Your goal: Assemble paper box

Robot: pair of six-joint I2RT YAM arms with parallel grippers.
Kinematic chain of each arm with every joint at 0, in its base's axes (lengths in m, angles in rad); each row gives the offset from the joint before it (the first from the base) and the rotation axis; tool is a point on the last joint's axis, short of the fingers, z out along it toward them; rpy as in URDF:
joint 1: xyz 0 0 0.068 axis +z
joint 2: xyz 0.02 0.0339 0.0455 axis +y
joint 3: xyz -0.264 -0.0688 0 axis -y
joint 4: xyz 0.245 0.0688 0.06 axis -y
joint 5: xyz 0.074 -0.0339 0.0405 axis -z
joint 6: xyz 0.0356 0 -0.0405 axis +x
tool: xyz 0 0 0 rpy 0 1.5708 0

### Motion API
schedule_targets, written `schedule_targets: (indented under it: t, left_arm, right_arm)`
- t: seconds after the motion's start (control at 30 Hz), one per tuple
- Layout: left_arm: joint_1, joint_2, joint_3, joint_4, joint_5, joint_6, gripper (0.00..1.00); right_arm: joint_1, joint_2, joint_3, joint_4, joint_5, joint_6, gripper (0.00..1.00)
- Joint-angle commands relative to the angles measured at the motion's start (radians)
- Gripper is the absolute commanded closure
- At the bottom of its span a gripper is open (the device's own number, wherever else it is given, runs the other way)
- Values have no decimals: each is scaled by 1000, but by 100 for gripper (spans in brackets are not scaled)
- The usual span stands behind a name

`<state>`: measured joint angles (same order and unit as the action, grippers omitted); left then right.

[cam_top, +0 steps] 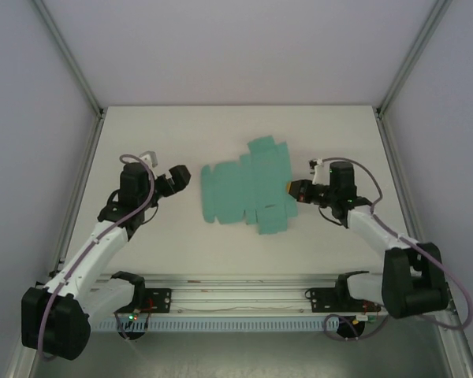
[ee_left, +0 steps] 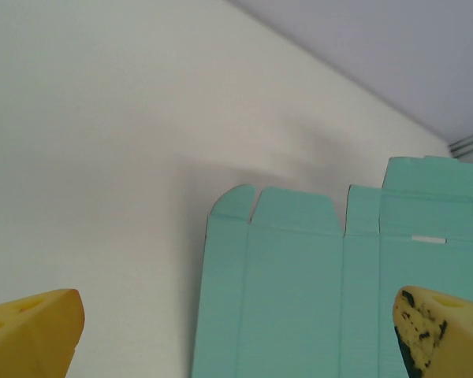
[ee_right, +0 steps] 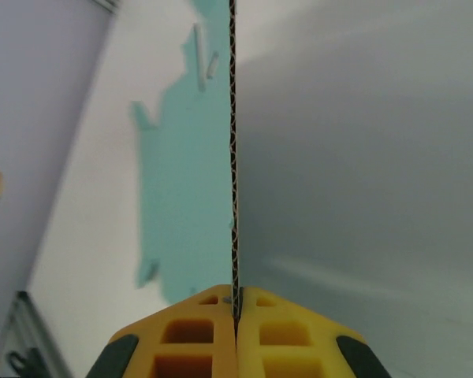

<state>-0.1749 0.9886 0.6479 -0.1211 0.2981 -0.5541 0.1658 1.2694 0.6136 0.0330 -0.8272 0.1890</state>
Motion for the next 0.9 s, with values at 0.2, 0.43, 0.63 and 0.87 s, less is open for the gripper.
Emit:
schedule_targets:
  t: [0.2,0.43,0.63,0.87]
  left_arm:
    - [0,112,0,73,113,41,0]
    - [-14,250,59,176,247,8,0]
    - [-46,373,135,284,377,-42,0]
    - [-69,502,246,318,450,-63,0]
  right_arm:
    - [144,148,208,-134,347,-321,100]
    - [287,234,281,-130,536,-621,100]
    - [369,285,322,-121,652,-766,100]
    - [462,275,295,-56,730,-905,100]
